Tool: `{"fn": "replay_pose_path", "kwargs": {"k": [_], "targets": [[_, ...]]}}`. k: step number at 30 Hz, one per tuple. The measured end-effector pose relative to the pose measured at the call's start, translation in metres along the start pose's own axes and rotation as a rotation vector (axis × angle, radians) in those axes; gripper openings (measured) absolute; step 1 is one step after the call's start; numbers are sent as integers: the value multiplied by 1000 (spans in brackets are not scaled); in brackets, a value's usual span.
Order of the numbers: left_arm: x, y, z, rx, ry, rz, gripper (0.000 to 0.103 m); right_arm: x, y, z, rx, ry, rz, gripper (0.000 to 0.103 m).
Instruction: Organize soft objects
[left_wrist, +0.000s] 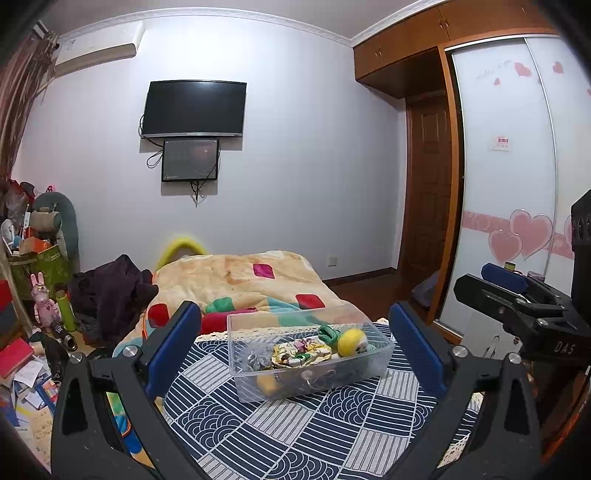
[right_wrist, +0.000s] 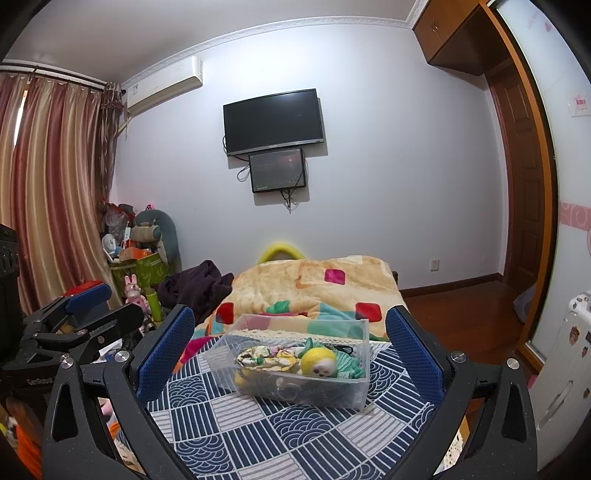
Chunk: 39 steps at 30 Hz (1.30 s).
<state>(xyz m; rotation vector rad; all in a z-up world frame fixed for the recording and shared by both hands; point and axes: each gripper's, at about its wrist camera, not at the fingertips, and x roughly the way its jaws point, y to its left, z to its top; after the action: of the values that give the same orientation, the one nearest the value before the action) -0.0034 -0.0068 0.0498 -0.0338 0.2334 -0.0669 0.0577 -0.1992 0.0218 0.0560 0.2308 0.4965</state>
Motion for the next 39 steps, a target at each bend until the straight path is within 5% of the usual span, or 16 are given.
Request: {"fn": "replay_pose_path", "kwargs": {"k": [39], "targets": [[-4, -3, 2, -13, 8, -33, 103, -2, -3, 1, 0, 0, -1, 103]]}}
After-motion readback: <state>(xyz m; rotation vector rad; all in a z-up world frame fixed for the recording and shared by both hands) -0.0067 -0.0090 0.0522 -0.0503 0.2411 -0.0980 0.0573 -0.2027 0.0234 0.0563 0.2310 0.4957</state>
